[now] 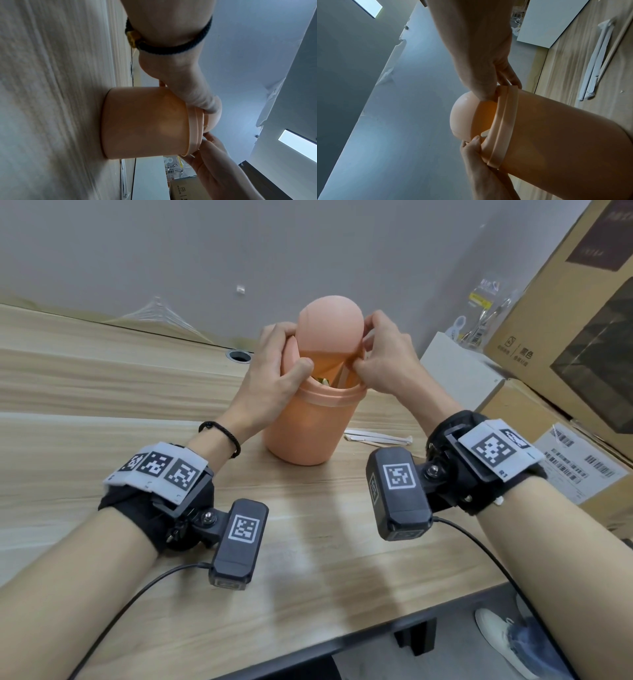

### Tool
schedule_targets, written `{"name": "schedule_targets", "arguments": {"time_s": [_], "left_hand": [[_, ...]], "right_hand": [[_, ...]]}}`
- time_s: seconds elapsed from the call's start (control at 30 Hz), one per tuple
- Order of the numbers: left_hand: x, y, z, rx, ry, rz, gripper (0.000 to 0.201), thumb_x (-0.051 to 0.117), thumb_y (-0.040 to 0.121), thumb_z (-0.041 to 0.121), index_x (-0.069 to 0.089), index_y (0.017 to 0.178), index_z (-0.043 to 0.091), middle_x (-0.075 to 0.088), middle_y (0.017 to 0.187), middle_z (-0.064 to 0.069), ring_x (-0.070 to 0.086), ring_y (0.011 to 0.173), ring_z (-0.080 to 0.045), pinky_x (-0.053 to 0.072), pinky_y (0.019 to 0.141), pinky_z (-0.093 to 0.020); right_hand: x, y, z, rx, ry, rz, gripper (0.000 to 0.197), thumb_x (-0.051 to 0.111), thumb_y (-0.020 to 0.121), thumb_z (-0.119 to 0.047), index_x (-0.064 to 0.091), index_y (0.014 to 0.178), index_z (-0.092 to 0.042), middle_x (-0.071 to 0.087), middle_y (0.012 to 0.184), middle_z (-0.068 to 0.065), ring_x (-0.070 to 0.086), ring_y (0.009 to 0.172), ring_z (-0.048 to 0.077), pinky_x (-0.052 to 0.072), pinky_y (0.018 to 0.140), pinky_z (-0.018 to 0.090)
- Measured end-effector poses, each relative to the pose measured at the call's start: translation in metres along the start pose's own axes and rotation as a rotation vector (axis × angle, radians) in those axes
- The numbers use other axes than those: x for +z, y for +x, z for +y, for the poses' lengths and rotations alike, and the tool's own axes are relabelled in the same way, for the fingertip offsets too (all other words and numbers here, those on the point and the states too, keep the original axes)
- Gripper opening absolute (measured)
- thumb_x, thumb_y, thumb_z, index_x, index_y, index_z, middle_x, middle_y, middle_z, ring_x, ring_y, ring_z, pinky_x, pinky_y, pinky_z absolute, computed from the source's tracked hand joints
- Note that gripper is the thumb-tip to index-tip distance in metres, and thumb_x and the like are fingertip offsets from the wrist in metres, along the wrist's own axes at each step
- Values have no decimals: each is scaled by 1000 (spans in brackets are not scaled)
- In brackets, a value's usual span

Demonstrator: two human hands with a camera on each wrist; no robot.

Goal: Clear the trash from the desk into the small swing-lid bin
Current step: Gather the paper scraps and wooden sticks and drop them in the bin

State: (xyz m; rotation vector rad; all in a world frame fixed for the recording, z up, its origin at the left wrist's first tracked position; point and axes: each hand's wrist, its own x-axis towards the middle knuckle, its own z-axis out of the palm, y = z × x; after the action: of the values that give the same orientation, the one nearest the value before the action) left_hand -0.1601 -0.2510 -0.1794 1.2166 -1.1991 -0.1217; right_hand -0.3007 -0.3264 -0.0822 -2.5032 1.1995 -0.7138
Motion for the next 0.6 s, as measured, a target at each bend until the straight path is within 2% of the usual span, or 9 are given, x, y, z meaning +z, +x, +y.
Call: {"name": "schedule_targets", "arguments": {"time_s": [0.1,0.2,0.3,0.4,0.5,0.6], "left_hand": [[0,0,1,0,-1,-3,43,48,78,37,49,117,19,40,113,3,42,103,8,33,93,-10],[1,-1,3,7,15,-5,41,49,80,33,49,117,16,41,113,4,42,101,10,33,91,-10],[0,-1,2,6,31,-1,37,50,84,28,49,118,15,41,113,4,42,101,8,35,91,-13],[0,-1,2,7,44,-1,37,50,85,27,49,119,13,40,113,4,42,100,7,36,91,-15],[1,-1,2,6,33,4,37,48,85,28,48,119,14,40,111,5,42,100,8,36,91,-15],[2,-2,3,-11,27,0,38,47,86,28,48,121,12,40,111,5,43,102,0,37,93,-19]], "right_hand": [[3,1,1,8,-33,36,31,51,82,-4,48,111,-17,59,103,5,56,89,28,46,61,33],[6,1,3,42,-39,81,32,48,76,0,50,104,-17,60,97,5,55,89,30,39,61,31],[8,2,2,64,-32,84,36,50,76,1,53,107,-16,59,96,4,54,90,29,41,67,31],[7,4,5,44,-3,65,32,51,77,-1,52,103,-19,59,92,2,57,90,28,44,66,31],[1,0,12,45,140,-71,25,54,82,-10,50,103,-21,58,84,-4,62,90,21,56,70,35],[-6,-5,18,74,322,-198,35,56,87,-16,47,120,-21,58,102,-3,60,96,14,55,76,30]]}}
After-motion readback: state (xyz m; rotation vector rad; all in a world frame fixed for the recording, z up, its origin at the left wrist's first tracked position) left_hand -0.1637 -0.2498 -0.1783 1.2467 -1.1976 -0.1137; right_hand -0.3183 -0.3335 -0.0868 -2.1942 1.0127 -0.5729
